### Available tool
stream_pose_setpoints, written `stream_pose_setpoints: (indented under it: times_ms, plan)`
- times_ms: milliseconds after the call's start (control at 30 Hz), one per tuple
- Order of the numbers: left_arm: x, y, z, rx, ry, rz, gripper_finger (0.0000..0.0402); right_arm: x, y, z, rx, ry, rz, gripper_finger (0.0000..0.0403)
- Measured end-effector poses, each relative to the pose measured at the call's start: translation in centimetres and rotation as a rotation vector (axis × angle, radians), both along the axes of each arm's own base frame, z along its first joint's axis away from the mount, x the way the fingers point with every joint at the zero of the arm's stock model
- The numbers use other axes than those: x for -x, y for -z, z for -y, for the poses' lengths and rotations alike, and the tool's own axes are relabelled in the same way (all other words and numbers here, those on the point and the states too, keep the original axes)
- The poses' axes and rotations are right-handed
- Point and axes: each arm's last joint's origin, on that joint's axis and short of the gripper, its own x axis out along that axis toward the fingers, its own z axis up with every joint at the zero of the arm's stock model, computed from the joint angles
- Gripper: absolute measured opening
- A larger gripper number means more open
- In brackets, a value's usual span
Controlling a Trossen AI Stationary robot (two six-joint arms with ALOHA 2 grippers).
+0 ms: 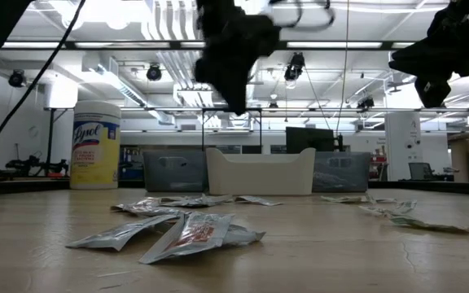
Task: Pick & Place First Aid Supplies
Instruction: Put the green bandage pack into the left black bin
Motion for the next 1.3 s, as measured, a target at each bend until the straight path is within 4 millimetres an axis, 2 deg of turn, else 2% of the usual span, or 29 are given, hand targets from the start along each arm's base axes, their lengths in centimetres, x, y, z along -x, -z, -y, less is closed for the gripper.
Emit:
stream_pose_setpoints:
  times_ms: [100,233,333,500,867,1300]
  plan:
    - [1.2,1.6,0.3,0.076,-0.174,-0.127,0.0083,0.0,0.0,0.0,0.000,0.000,0.000,0.0063]
    - [2.7,4.1,0.9,0.149,-0.281,-0.276,0.0083,0.0,0.0,0.0,0.000,0.000,0.000,0.0063]
    - [3.4,5.5,1.3,0.158,-0.336,-0.320,0.0083,0.0,0.0,0.0,0.000,0.000,0.000,0.0063]
    - [4.1,6.9,1.5,0.162,-0.354,-0.325,0.0083,0.0,0.0,0.0,0.000,-0.001,0.000,0.0063]
    - [4.6,8.9,1.6,0.201,-0.361,-0.261,0.0083,0.0,0.0,0.0,0.000,0.000,0.000,0.0063]
    - [5.2,9.6,1.5,0.213,-0.359,-0.219,0.0083,0.0,0.0,0.0,0.000,-0.001,0.000,0.0063]
